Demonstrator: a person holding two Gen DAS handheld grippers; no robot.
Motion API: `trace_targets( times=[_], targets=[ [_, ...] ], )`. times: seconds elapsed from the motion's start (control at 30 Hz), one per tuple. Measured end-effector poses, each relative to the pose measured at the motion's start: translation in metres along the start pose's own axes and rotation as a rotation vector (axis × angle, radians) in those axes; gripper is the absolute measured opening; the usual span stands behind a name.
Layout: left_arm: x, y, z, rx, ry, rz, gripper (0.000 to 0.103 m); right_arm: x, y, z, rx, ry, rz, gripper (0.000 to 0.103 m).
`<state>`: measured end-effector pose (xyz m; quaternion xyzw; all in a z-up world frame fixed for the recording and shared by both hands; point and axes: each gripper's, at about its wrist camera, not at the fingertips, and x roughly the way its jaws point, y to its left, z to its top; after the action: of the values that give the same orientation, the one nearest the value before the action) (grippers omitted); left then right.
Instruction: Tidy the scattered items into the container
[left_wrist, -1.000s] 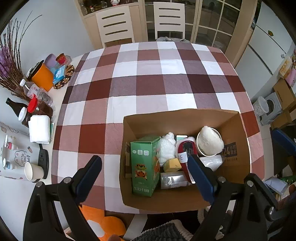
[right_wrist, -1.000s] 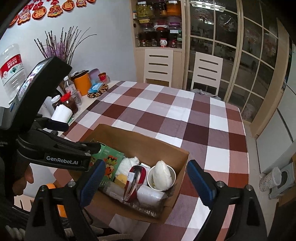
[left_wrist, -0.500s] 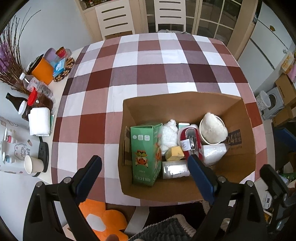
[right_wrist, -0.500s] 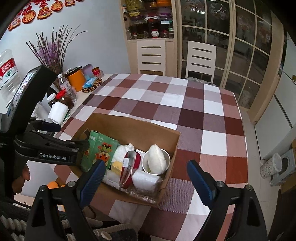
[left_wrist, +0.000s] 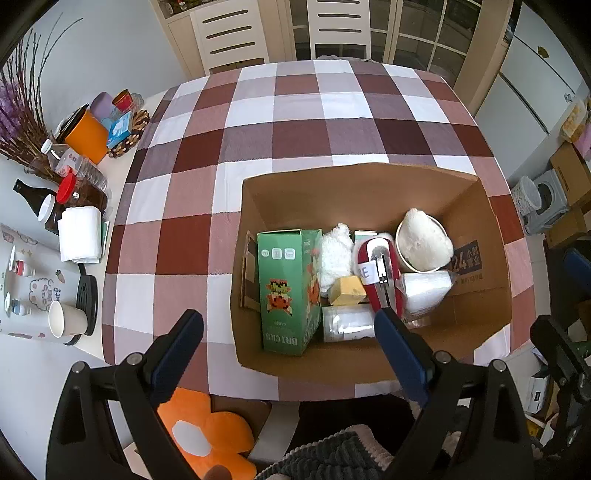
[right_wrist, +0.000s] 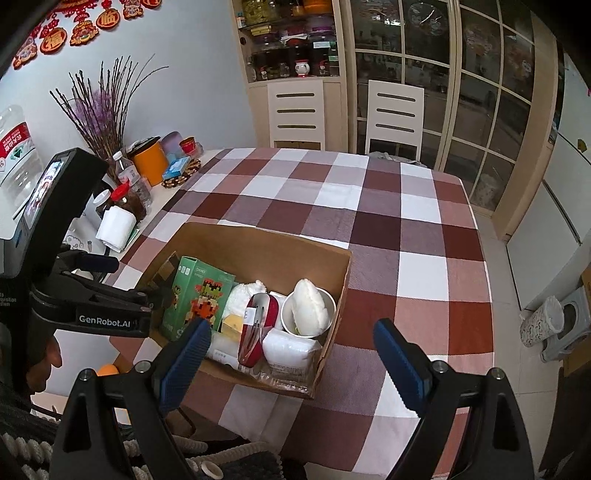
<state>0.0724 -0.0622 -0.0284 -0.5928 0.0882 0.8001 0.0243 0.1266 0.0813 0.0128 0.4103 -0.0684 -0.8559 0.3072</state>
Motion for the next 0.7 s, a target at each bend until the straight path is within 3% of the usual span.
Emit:
trace_targets(
  times=[0.53, 0.7],
  targets=[
    [-0.013, -0.006, -0.014, 0.013, -0.039, 0.012, 0.095, -0.007, 0.003, -0.005, -0.013, -0.011, 0.011, 0.092],
    [-0.014, -0.009, -0.017, 0.007, -0.033, 0.081, 0.099, -0.009, 0.001, -0.005, -0.016, -0.015, 0.013, 0.092]
  ],
)
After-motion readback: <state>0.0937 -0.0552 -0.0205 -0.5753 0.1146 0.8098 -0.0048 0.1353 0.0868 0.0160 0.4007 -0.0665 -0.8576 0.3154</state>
